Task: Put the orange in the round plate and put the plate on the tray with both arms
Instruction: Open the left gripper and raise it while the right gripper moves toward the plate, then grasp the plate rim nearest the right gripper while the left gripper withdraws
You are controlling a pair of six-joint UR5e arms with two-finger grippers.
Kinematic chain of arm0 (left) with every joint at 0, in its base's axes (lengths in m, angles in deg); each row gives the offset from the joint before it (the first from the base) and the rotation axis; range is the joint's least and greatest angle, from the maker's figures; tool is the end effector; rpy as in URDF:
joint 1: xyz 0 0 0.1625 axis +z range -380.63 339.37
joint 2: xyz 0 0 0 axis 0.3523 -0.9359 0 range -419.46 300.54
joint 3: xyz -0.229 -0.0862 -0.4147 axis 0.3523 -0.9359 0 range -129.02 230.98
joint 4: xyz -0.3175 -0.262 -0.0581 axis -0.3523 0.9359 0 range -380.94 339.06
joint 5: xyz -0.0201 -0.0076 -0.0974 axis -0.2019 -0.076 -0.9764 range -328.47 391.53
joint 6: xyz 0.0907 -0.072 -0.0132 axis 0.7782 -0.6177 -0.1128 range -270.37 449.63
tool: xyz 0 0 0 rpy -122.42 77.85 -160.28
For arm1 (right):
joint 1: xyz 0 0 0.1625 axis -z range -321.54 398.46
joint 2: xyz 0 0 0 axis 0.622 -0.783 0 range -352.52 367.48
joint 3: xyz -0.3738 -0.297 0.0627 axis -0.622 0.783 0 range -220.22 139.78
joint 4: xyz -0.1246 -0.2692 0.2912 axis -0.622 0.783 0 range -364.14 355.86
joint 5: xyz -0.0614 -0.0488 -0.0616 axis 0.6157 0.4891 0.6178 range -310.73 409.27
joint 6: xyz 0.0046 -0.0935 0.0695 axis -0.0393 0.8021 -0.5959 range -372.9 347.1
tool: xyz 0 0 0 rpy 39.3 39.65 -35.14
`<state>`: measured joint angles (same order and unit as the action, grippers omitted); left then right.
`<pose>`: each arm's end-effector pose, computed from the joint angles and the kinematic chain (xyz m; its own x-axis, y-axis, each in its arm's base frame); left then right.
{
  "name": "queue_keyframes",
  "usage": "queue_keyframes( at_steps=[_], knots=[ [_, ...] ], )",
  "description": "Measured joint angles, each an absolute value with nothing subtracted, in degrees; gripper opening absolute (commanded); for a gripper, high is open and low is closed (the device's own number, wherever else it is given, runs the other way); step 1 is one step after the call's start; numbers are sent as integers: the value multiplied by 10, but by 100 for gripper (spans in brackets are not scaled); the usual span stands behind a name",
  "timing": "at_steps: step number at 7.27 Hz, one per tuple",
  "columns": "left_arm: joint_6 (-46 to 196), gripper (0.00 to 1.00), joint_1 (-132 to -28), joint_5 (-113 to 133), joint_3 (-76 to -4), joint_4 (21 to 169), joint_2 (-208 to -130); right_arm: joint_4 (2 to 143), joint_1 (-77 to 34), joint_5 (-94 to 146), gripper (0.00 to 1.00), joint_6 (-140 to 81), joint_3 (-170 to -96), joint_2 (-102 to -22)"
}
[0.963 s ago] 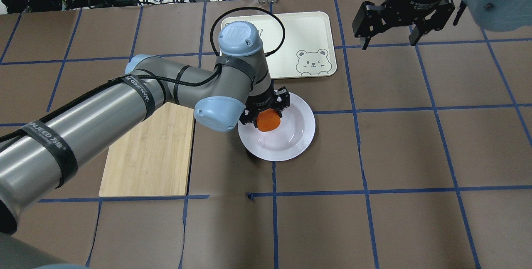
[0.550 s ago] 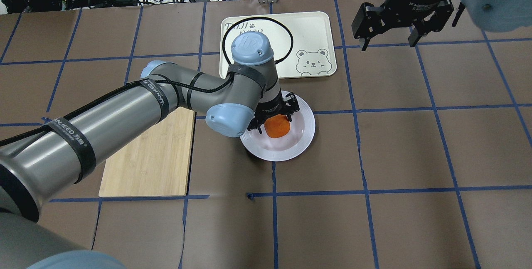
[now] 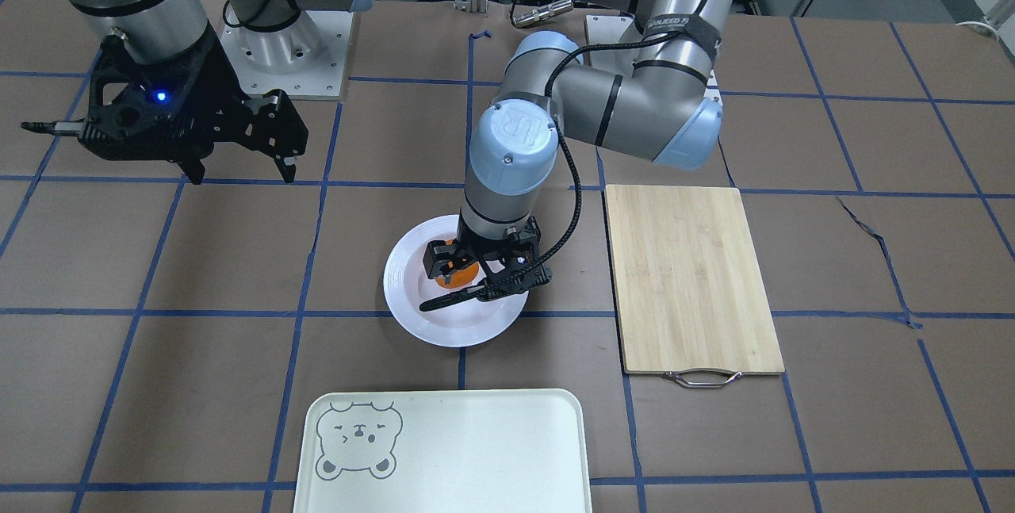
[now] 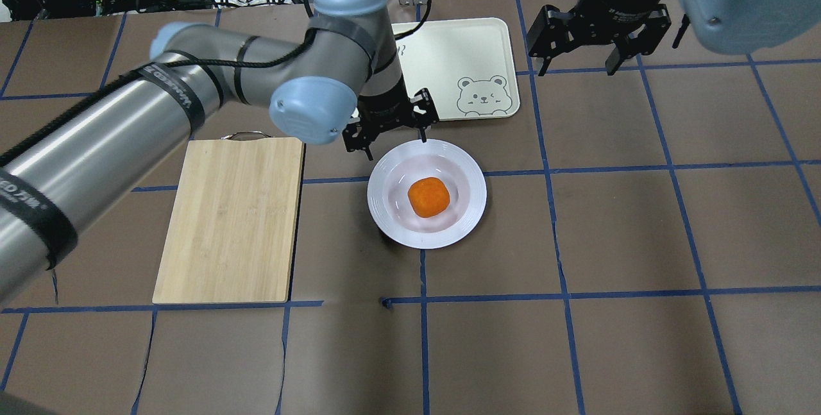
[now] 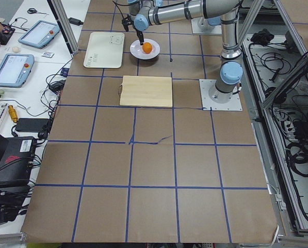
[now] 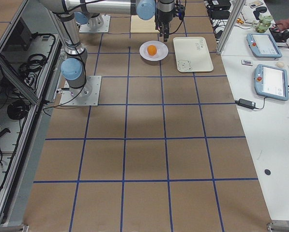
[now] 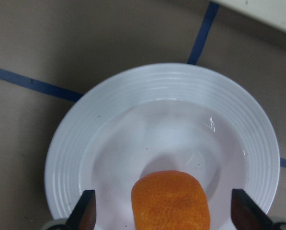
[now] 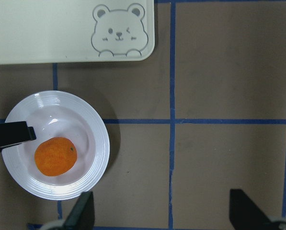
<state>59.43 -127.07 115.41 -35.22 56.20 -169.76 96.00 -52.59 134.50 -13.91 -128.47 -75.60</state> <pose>-0.3201 -0.5695 0.3803 -0.9679 -0.2440 0.0601 -0.2366 0.9655 0.1084 0.1533 -0.5568 0.4979 -0.9964 -0.0080 -0.0843 -0.0008 0.9964 -0.0853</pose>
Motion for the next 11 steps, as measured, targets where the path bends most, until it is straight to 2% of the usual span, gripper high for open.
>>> queue_keyframes(
  at_steps=[2,4,6,9,11],
  knots=[
    [683,100,-1250,1173,-302,690,-1637,1040,-526,1297,100,-142,-1325,-714],
    [733,100,-1243,1194,-300,744,-1571,1170,-527,1245,100,-152,-1417,-682],
    [750,100,-1244,1198,-344,727,-1522,1270,-528,1180,100,-163,-1490,-657],
    [831,100,-1233,1215,-416,667,-1473,1341,-531,1140,100,-166,-1531,-617],
    [889,100,-1187,1220,-442,635,-1458,1375,-533,1128,100,-166,-1557,-606]
  ],
)
